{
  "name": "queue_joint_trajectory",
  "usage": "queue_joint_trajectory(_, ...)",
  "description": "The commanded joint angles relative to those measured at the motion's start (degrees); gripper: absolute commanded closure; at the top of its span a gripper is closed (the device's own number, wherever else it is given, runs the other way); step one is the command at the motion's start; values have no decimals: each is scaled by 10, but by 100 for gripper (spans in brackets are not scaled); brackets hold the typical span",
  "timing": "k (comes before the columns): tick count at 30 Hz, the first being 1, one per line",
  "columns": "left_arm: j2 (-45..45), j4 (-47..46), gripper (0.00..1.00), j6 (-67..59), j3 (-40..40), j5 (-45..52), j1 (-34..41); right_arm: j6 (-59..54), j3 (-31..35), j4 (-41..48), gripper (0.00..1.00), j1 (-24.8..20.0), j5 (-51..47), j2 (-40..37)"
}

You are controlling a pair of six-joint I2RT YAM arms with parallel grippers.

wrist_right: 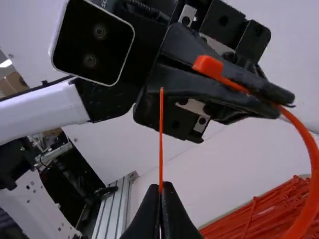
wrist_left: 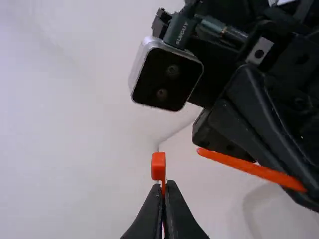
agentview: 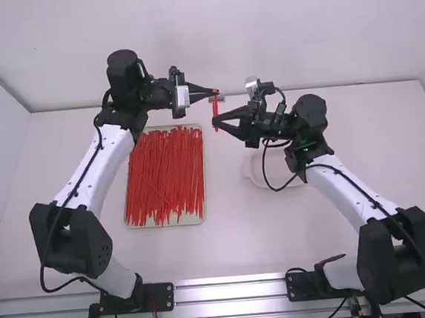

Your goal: Fasten the cable tie

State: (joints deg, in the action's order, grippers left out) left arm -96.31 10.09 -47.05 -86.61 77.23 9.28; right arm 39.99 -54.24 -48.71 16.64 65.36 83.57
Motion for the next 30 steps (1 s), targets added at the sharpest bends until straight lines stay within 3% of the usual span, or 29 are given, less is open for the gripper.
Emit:
queue_joint_trajectory(1,0,4,98,-26,8,31,-3,5,3,-2,100,1,13,4)
queue_joint_trajectory(30,0,18,98,-25,8,29,1,23,3,-2,100,0,-40,4)
